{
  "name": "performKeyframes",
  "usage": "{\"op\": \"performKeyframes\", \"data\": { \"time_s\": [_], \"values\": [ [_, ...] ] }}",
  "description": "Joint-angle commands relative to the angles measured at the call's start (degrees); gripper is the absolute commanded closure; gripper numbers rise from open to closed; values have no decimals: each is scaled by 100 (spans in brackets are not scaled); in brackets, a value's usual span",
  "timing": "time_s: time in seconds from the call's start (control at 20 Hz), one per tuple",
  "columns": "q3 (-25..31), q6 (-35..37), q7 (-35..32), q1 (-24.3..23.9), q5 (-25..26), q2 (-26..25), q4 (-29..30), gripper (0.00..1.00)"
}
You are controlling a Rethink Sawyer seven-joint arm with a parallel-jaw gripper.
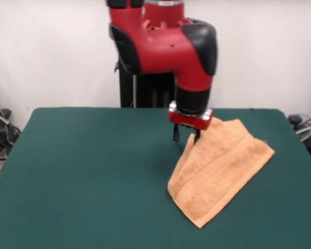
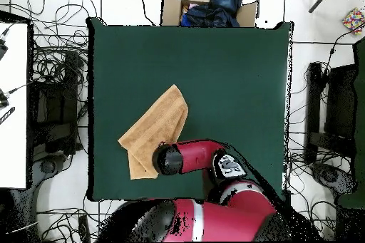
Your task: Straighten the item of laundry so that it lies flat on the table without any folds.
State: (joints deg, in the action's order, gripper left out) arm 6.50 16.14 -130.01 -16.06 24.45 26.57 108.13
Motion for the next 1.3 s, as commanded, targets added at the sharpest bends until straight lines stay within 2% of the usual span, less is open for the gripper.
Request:
{"op": "performKeyframes", "data": {
  "time_s": [0.05, 0.1, 0.3, 0.55, 0.75, 1.1, 1.3],
  "values": [
    [-283, 793, 597, 486, 735, -392, -1164, 0],
    [-504, 823, 384, 698, 819, -490, -1295, 0],
    [-1978, 1257, -1000, 2125, 1289, -1044, -2105, 0],
    [-3254, 1094, -2185, 3105, 1557, -1945, -2837, 0],
    [-3960, 1344, -2671, 3581, 1231, -2440, -3150, 0],
    [-4636, 858, -2928, 3813, 890, -3219, -3446, 0],
    [-4790, 721, -2886, 3875, 777, -3363, -3499, 0]
  ]
}}
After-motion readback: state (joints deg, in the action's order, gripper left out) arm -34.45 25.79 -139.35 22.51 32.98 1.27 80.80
